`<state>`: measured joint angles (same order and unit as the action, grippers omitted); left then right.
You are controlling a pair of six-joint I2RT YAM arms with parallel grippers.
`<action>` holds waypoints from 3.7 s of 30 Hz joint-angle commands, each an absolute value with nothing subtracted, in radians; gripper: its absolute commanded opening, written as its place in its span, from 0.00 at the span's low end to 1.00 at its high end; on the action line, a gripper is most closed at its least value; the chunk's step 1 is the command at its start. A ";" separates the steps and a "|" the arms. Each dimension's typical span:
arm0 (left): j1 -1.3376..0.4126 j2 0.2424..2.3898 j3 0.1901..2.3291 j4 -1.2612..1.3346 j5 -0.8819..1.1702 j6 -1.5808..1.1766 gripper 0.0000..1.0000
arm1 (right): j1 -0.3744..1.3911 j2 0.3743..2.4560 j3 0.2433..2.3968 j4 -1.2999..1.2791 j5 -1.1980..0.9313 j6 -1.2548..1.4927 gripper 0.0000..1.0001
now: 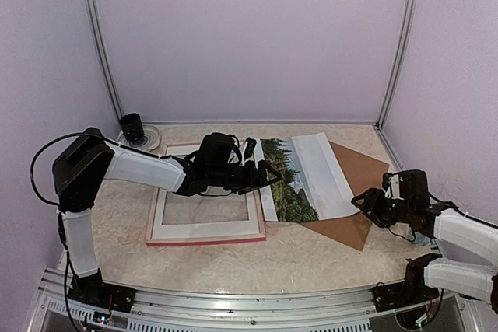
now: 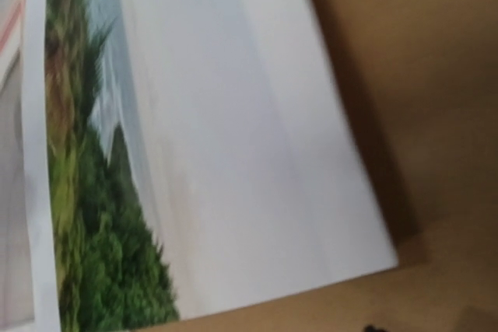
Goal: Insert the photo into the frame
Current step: Pick up the photo from the backboard, then turn over the photo.
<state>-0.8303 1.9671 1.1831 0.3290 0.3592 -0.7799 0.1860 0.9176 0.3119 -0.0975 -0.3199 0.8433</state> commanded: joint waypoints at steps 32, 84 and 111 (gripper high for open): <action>-0.785 1.878 1.157 0.368 0.368 -0.779 0.99 | 0.178 1.199 0.073 0.613 -0.222 0.967 0.49; -0.710 1.734 1.058 0.365 0.323 -0.788 0.99 | 0.382 1.060 0.554 0.189 -0.201 0.565 0.00; -0.636 1.622 1.012 0.350 0.262 -0.791 0.99 | 0.739 1.329 1.061 -0.147 -0.275 0.311 0.00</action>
<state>-0.6540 1.6745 1.0325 0.3500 0.2901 -0.7864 0.6666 1.2743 0.9939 -0.0868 -0.2977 0.3706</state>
